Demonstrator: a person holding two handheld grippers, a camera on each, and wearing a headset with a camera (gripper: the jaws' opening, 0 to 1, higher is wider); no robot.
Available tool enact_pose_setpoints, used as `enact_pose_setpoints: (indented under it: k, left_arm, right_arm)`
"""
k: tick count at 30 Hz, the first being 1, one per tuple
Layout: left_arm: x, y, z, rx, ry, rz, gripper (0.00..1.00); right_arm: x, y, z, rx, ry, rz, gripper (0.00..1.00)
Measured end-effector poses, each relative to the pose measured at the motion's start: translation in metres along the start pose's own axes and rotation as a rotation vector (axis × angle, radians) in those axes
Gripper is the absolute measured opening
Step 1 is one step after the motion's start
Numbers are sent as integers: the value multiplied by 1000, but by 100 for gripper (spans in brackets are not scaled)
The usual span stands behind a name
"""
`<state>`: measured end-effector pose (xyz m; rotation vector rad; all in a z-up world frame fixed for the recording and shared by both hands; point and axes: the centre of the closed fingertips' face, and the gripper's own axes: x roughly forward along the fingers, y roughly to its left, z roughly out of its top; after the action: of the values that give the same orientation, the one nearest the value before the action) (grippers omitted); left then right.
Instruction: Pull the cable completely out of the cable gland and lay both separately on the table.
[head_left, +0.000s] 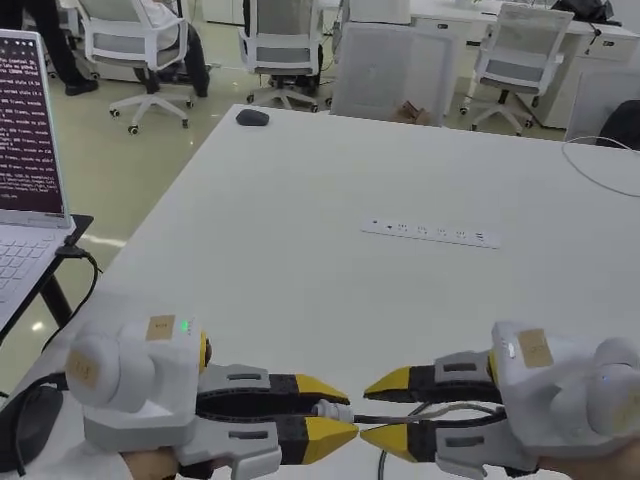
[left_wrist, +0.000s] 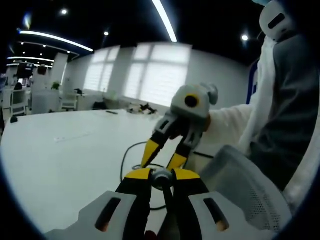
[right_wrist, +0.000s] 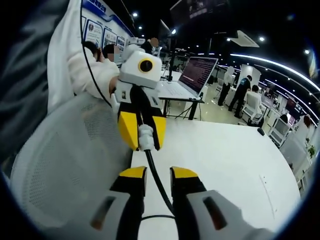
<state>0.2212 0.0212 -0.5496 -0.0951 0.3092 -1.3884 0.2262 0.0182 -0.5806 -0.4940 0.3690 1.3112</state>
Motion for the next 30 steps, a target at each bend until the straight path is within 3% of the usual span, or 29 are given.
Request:
enact_pose_setpoints:
  k: [2, 14, 30]
  left_arm:
    - [0, 0, 0, 0, -1, 1, 16]
    - [-1, 3, 2, -15, -15, 15, 16]
    - [-6, 11, 10, -35, -58, 49, 17]
  right_arm:
    - [2, 2, -2, -7, 9, 15, 6]
    - [1, -1, -5, -16, 22, 0, 5]
    - [-23, -35, -53, 18, 149, -84, 6]
